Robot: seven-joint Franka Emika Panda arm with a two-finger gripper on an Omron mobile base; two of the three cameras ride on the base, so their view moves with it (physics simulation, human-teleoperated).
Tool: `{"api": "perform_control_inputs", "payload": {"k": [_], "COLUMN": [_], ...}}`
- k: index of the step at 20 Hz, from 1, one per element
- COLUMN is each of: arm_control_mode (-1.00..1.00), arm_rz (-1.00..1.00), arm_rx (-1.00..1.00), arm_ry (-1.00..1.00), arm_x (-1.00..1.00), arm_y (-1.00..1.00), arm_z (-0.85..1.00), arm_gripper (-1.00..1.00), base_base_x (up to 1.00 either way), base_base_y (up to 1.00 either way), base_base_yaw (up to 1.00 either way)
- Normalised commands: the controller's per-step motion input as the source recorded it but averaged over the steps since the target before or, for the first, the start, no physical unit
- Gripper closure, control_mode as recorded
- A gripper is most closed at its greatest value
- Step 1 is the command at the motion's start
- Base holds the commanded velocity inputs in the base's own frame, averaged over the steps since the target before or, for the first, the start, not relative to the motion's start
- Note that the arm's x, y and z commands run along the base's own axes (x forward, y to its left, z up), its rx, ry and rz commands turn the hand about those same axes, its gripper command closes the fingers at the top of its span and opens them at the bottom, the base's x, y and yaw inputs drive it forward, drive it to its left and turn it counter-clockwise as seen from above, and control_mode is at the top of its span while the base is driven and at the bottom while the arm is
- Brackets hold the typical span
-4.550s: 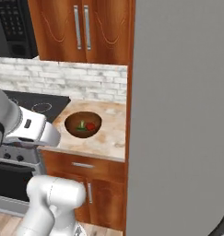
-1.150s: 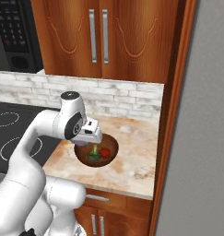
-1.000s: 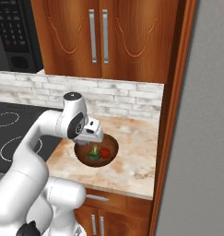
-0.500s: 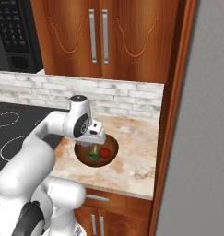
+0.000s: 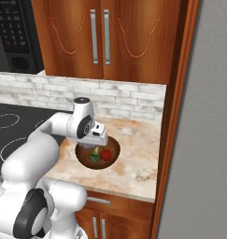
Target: Take the bell pepper, eggplant, and broccoli from the freezer and place them in the bowl on the counter.
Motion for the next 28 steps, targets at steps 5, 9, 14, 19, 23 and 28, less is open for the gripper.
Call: {"api": "perform_control_inputs", "payload": {"k": [5, 9, 14, 19, 23, 28], "arm_control_mode": [-1.0, -1.0, -1.0, -1.0, -1.0, -1.0], "arm_rz": [0.0, 0.0, 0.0, 0.0, 0.0, 0.0], "arm_rx": [0.0, 0.0, 0.0, 0.0, 0.0, 0.0], "arm_ry": [0.0, 0.0, 0.0, 0.0, 0.0, -0.01], "arm_x": [0.0, -0.1, -0.07, 0.0, 0.02, 0.07], "arm_y": [0.08, 0.07, 0.05, 0.11, 0.08, 0.0], "arm_z": [-0.01, -0.01, -0.1, -0.22, -0.18, -0.02], "arm_gripper": [1.0, 1.0, 1.0, 1.0, -1.0, -1.0], "base_base_x": [0.0, 0.0, 0.0, 0.0, 0.0, 0.0], "base_base_y": [0.0, 0.0, 0.0, 0.0, 0.0, 0.0], "base_base_yaw": [0.0, 0.0, 0.0, 0.0, 0.0, 0.0]}}
